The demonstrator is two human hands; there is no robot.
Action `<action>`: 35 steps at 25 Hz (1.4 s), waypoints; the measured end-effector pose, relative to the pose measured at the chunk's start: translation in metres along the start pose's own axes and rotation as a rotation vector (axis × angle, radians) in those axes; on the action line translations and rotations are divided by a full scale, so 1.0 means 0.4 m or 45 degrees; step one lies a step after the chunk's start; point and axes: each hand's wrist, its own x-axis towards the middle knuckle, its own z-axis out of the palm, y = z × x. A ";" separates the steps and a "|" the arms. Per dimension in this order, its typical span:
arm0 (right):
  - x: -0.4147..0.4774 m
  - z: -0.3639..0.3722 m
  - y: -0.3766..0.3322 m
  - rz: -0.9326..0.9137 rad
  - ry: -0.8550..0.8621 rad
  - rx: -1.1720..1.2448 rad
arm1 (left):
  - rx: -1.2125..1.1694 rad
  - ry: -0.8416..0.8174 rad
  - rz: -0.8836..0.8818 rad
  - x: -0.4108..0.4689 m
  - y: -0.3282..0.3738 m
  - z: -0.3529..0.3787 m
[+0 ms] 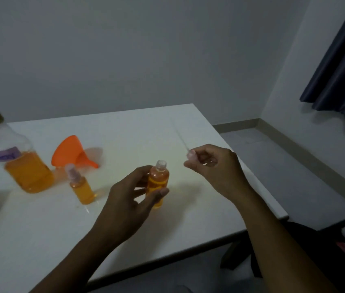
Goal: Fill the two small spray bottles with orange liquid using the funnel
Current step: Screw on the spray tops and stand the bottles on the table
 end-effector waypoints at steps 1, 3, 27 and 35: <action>-0.017 0.009 -0.030 -0.050 -0.051 0.056 | 0.005 0.017 -0.024 -0.030 -0.005 -0.027; -0.042 0.022 -0.083 -0.184 -0.082 0.071 | 0.018 0.071 -0.067 -0.078 -0.022 -0.070; -0.076 0.137 -0.220 -0.642 -0.437 -0.335 | 0.344 0.150 -0.048 -0.119 -0.082 -0.106; -0.061 0.148 -0.198 -0.263 -0.543 -0.502 | 0.374 0.125 -0.007 -0.117 -0.091 -0.100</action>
